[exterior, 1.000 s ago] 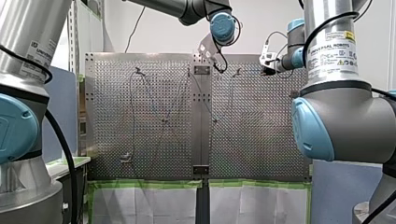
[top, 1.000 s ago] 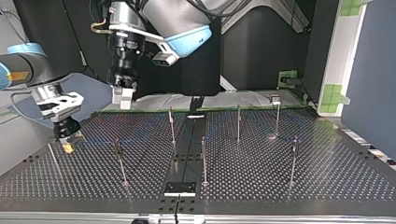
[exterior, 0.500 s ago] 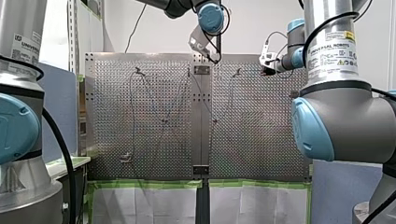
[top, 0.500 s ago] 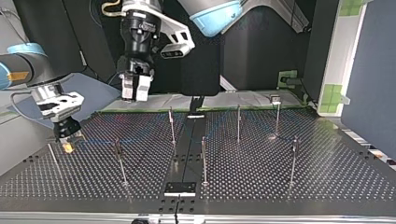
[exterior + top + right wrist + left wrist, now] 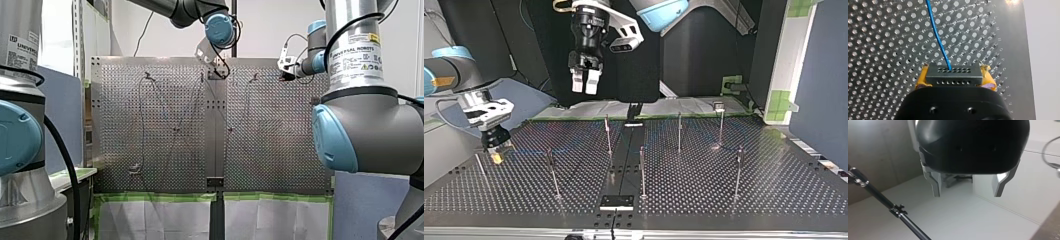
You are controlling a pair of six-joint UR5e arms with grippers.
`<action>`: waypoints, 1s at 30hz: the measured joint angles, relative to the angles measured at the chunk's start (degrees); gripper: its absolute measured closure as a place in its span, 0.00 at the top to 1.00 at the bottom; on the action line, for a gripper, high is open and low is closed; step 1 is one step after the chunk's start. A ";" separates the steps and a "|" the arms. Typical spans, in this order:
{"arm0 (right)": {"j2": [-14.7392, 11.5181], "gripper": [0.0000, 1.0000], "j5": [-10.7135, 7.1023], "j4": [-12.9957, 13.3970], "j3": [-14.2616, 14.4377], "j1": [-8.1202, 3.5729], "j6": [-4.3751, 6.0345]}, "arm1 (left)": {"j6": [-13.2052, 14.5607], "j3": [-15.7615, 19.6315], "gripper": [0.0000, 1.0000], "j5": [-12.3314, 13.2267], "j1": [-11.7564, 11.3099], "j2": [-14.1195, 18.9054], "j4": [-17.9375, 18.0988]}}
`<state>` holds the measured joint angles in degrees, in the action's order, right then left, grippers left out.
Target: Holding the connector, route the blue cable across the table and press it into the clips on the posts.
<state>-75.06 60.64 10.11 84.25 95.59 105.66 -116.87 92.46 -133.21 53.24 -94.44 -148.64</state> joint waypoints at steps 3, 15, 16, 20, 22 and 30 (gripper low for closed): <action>0.00 0.00 0.00 0.01 0.00 0.00 0.00 | 0.35 1.42 1.00 -0.04 0.12 0.01 0.07; 0.03 0.00 0.16 -0.06 0.00 0.01 0.00 | 4.55 7.39 1.00 0.07 0.36 0.01 2.30; 0.03 0.00 0.17 -0.07 0.00 0.01 0.00 | 4.77 7.81 1.00 0.05 0.35 0.01 2.63; 0.03 0.00 0.15 -0.08 0.01 0.01 0.00 | 6.53 10.02 1.00 0.13 0.02 0.01 4.64; 0.03 0.00 0.14 -0.08 0.00 0.04 0.00 | 7.32 10.86 1.00 0.44 -0.09 0.01 5.46; 0.04 0.00 0.41 -0.11 0.00 0.24 -0.08 | 8.04 14.68 1.00 3.25 -0.28 1.55 9.25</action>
<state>-75.03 61.06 10.00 84.26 95.83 105.58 -108.83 107.14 -129.97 52.96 -92.89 -139.38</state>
